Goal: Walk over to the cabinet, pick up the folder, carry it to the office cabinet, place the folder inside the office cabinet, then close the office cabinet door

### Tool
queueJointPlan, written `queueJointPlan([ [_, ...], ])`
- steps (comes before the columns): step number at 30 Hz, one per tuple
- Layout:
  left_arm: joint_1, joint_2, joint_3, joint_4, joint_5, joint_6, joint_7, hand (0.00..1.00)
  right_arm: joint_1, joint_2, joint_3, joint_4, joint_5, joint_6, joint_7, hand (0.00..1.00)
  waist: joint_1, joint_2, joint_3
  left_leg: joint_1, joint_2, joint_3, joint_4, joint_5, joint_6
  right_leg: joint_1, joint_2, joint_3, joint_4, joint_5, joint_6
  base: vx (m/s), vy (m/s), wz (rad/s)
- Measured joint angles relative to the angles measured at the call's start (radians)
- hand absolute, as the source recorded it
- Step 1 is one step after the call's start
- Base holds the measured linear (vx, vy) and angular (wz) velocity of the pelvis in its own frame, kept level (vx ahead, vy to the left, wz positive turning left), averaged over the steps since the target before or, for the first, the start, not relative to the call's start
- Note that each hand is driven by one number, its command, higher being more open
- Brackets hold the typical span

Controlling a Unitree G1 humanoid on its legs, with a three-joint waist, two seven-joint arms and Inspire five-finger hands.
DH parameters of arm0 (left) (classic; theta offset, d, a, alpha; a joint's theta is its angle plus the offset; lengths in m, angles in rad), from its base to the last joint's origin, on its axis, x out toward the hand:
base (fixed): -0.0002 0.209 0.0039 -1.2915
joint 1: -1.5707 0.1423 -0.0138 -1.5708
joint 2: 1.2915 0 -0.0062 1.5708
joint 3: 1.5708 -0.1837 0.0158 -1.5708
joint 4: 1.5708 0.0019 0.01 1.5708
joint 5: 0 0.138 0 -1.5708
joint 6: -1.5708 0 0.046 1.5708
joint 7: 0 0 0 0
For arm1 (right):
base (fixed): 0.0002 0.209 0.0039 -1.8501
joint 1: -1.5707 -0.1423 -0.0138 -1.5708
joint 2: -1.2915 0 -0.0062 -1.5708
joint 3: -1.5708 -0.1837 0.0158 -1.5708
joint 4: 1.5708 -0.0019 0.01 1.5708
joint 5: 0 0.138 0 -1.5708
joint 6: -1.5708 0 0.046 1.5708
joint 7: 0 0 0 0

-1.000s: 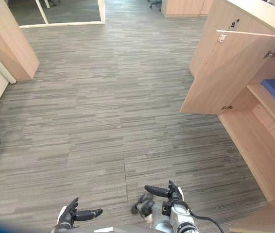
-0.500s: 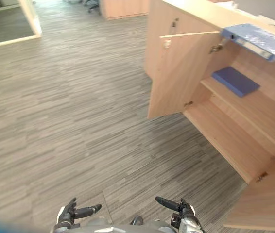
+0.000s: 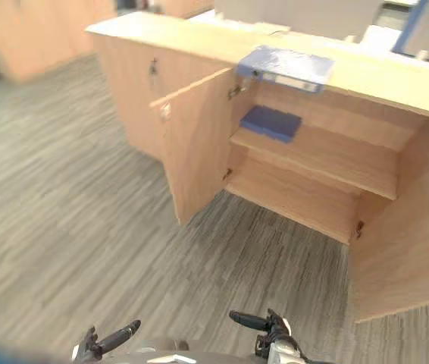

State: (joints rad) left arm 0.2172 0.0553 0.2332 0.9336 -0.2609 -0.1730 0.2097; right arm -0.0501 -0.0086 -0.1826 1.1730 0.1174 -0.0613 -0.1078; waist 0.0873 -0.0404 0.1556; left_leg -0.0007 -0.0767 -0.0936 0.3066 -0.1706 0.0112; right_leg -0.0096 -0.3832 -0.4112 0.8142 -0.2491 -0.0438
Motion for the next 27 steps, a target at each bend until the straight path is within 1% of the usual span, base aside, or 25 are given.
queueJointPlan([
  [2, 0.007, -0.002, 0.007, 0.0, 0.017, -0.001, -0.006, 1.0, 0.006, 0.005, -0.001, 0.0, -0.001, 0.0, 0.004, 1.0, -0.001, 0.017, -0.011, 0.058, 0.01, 0.045, -0.056, 0.003, 0.01, -0.004, -0.012, -0.103, 0.002, 0.003, 0.005, 0.12, 0.248, -0.81],
  [3, 0.011, -0.003, 0.009, 0.001, 0.03, 0.0, -0.01, 1.0, 0.008, 0.01, 0.0, 0.0, -0.002, 0.0, 0.011, 1.0, 0.0, 0.016, -0.018, 0.092, 0.018, 0.082, -0.096, 0.003, 0.02, -0.008, -0.005, -0.171, -0.043, 0.01, 0.022, 0.1, 0.215, -1.06],
  [4, 0.013, -0.004, 0.009, 0.015, 0.042, 0.001, -0.014, 1.0, 0.006, 0.015, 0.003, 0.0, -0.002, 0.0, 0.017, 1.0, 0.0, 0.01, -0.022, 0.106, 0.022, 0.122, -0.123, 0.002, 0.024, -0.019, 0.013, -0.214, -0.123, 0.022, 0.037, 0.11, 0.171, -0.95],
  [5, 0.013, -0.006, 0.016, 0.021, 0.041, 0.004, -0.02, 1.0, 0.006, 0.015, 0.004, 0.001, -0.002, 0.0, 0.019, 1.0, -0.001, 0.01, -0.024, 0.109, 0.027, 0.141, -0.132, 0.002, 0.025, -0.019, 0.023, -0.229, -0.156, 0.021, 0.039, 0.12, 0.05, -1.01],
  [6, 0.008, -0.007, 0.019, 0.035, 0.054, 0.009, -0.022, 1.0, 0.003, 0.016, 0.004, 0.002, -0.004, 0.005, 0.02, 1.0, -0.001, 0.016, -0.027, 0.105, 0.046, 0.174, -0.146, 0.002, 0.025, -0.018, 0.062, -0.246, -0.237, 0.025, 0.058, 0.13, -0.003, -1.01],
  [7, -0.005, -0.006, 0.02, 0.044, 0.06, 0.01, -0.021, 1.0, -0.004, 0.019, -0.001, -0.002, -0.004, 0.004, 0.019, 1.0, -0.002, 0.012, -0.016, 0.103, 0.058, 0.193, -0.157, 0.002, 0.025, -0.031, 0.072, -0.258, -0.24, 0.037, 0.077, 0.12, -0.022, -0.96],
  [8, -0.011, -0.005, 0.02, 0.053, 0.066, 0.012, -0.022, 1.0, -0.005, 0.018, -0.003, -0.012, -0.006, -0.003, 0.018, 1.0, -0.007, 0.015, -0.01, 0.111, 0.061, 0.197, -0.169, 0.002, 0.025, -0.053, 0.058, -0.259, -0.19, 0.046, 0.077, 0.05, -0.033, -0.61],
  [9, -0.016, -0.003, 0.018, 0.062, 0.076, 0.018, -0.019, 1.0, -0.002, 0.015, -0.005, -0.033, -0.009, -0.008, 0.018, 1.0, -0.019, 0.024, -0.005, 0.13, 0.076, 0.2, -0.183, 0.002, 0.024, -0.076, 0.058, -0.266, -0.17, 0.001, 0.082, 0.03, -0.072, -0.25],
  [10, -0.021, -0.005, 0.017, 0.07, 0.076, 0.021, -0.017, 1.0, -0.001, 0.016, -0.014, -0.044, -0.008, -0.007, 0.019, 1.0, -0.031, 0.039, 0.001, 0.149, 0.101, 0.2, -0.188, -0.002, 0.017, -0.075, 0.081, -0.267, -0.22, -0.019, 0.085, 0.05, -0.129, -0.09],
  [11, -0.028, -0.006, 0.016, 0.072, 0.076, 0.022, -0.019, 1.0, 0.004, 0.023, -0.015, -0.058, -0.009, -0.005, 0.018, 1.0, -0.034, 0.038, 0.002, 0.17, 0.121, 0.201, -0.192, -0.01, -0.002, -0.087, 0.09, -0.263, -0.277, -0.006, 0.082, 0.08, -0.208, 0.03],
  [12, -0.032, 0.002, 0.017, 0.065, 0.076, 0.021, -0.021, 1.0, 0.011, 0.035, -0.015, -0.067, -0.011, -0.005, 0.017, 1.0, -0.033, 0.018, 0.002, 0.181, 0.127, 0.2, -0.191, -0.024, -0.024, -0.094, 0.084, -0.247, -0.345, 0.048, 0.082, 0.07, -0.21, 0.05],
  [13, -0.037, 0.008, 0.018, 0.06, 0.076, 0.021, -0.021, 1.0, 0.017, 0.04, -0.015, -0.072, -0.016, -0.007, 0.017, 1.0, -0.033, 0.006, 0.002, 0.188, 0.125, 0.197, -0.187, -0.035, -0.033, -0.096, 0.078, -0.24, -0.378, 0.089, 0.081, 0.1, -0.265, 0.06],
  [14, -0.039, 0.001, 0.019, 0.057, 0.08, 0.023, -0.017, 1.0, 0.028, 0.041, -0.015, -0.08, -0.028, -0.01, 0.017, 1.0, -0.034, 0.009, -0.006, 0.198, 0.143, 0.189, -0.172, -0.063, -0.05, -0.089, 0.084, -0.243, -0.371, 0.123, 0.053, 0.17, -0.306, 0.07],
  [15, -0.036, -0.018, 0.02, 0.049, 0.083, 0.022, -0.018, 1.0, 0.034, 0.04, -0.024, -0.081, -0.037, -0.006, 0.017, 1.0, -0.035, 0.021, -0.022, 0.192, 0.167, 0.185, -0.173, -0.071, -0.061, -0.09, 0.108, -0.253, -0.375, 0.102, 0.051, 0.2, -0.311, 0.07],
  [16, -0.039, -0.03, 0.02, 0.04, 0.087, 0.022, -0.021, 1.0, 0.032, 0.037, -0.037, -0.083, -0.037, -0.001, 0.017, 1.0, -0.034, 0.028, -0.026, 0.194, 0.184, 0.18, -0.177, -0.078, -0.074, -0.091, 0.123, -0.262, -0.365, 0.076, 0.051, 0.29, -0.353, 0.11],
  [18, -0.048, -0.052, 0.02, 0.034, 0.098, 0.022, -0.021, 1.0, 0.032, 0.032, -0.078, -0.091, -0.036, 0.005, 0.016, 1.0, -0.04, 0.052, -0.031, 0.198, 0.227, 0.158, -0.181, -0.094, -0.098, -0.08, 0.165, -0.291, -0.352, 0.019, 0.048, 0.28, -0.322, 0.19],
  [19, -0.046, -0.057, 0.02, 0.034, 0.098, 0.022, -0.022, 1.0, 0.033, 0.032, -0.095, -0.09, -0.035, 0.006, 0.015, 1.0, -0.04, 0.057, -0.034, 0.209, 0.25, 0.149, -0.175, -0.099, -0.096, -0.062, 0.189, -0.301, -0.359, -0.001, 0.047, 0.3, -0.313, 0.26],
  [20, -0.045, -0.057, 0.021, 0.032, 0.097, 0.022, -0.023, 1.0, 0.035, 0.034, -0.114, -0.083, -0.034, 0.008, 0.014, 1.0, -0.039, 0.055, -0.035, 0.206, 0.279, 0.119, -0.125, -0.102, -0.101, -0.023, 0.228, -0.32, -0.392, -0.015, 0.044, 0.31, -0.303, 0.21],
  [21, -0.044, -0.054, 0.035, 0.019, 0.094, 0.022, -0.025, 1.0, 0.04, 0.037, -0.112, -0.075, -0.034, 0.008, 0.013, 1.0, -0.038, 0.045, -0.04, 0.161, 0.298, 0.099, -0.004, -0.106, -0.112, 0.014, 0.265, -0.326, -0.441, -0.016, 0.042, 0.31, -0.26, 0.13],
  [22, -0.045, -0.052, 0.039, 0.008, 0.094, 0.022, -0.025, 1.0, 0.044, 0.038, -0.105, -0.074, -0.033, 0.007, 0.012, 1.0, -0.038, 0.039, -0.042, 0.115, 0.305, 0.09, 0.092, -0.107, -0.138, 0.029, 0.281, -0.327, -0.466, -0.015, 0.039, 0.3, -0.189, -0.06],
  [23, -0.045, -0.05, 0.051, -0.005, 0.092, 0.021, -0.026, 1.0, 0.043, 0.035, -0.099, -0.065, -0.033, 0.006, 0.012, 1.0, -0.038, 0.03, -0.046, 0.021, 0.317, 0.076, 0.303, -0.102, -0.198, 0.054, 0.311, -0.32, -0.509, -0.008, 0.029, 0.3, -0.149, -0.23],
  [24, -0.047, -0.05, 0.055, -0.007, 0.078, 0.021, -0.023, 1.0, 0.041, 0.031, -0.089, -0.055, -0.029, 0.009, 0.01, 1.0, -0.037, 0.029, -0.045, -0.036, 0.328, 0.082, 0.435, -0.103, -0.209, 0.077, 0.334, -0.31, -0.541, -0.004, 0.023, 0.3, -0.082, -0.41],
  [25, -0.05, -0.051, 0.06, -0.009, 0.058, 0.021, -0.02, 1.0, 0.034, 0.022, -0.064, -0.04, -0.026, 0.009, 0.009, 1.0, -0.034, 0.027, -0.044, -0.081, 0.336, 0.108, 0.539, -0.111, -0.211, 0.106, 0.354, -0.294, -0.575, 0.004, 0.014, 0.31, -0.045, -0.59],
  [26, -0.05, -0.051, 0.061, -0.019, 0.039, 0.021, -0.018, 1.0, 0.023, 0.016, -0.054, -0.014, -0.027, 0.013, 0.009, 1.0, -0.025, 0.015, -0.038, -0.117, 0.34, 0.159, 0.607, -0.12, -0.196, 0.145, 0.365, -0.265, -0.608, 0.006, 0.013, 0.33, -0.037, -0.59],
  [27, -0.051, -0.047, 0.061, -0.029, 0.034, 0.021, -0.018, 1.0, 0.021, 0.014, -0.048, -0.005, -0.027, 0.015, 0.006, 1.0, -0.021, 0.01, -0.035, -0.134, 0.337, 0.181, 0.624, -0.127, -0.184, 0.164, 0.366, -0.248, -0.623, 0.007, 0.016, 0.36, -0.021, -0.75],
])
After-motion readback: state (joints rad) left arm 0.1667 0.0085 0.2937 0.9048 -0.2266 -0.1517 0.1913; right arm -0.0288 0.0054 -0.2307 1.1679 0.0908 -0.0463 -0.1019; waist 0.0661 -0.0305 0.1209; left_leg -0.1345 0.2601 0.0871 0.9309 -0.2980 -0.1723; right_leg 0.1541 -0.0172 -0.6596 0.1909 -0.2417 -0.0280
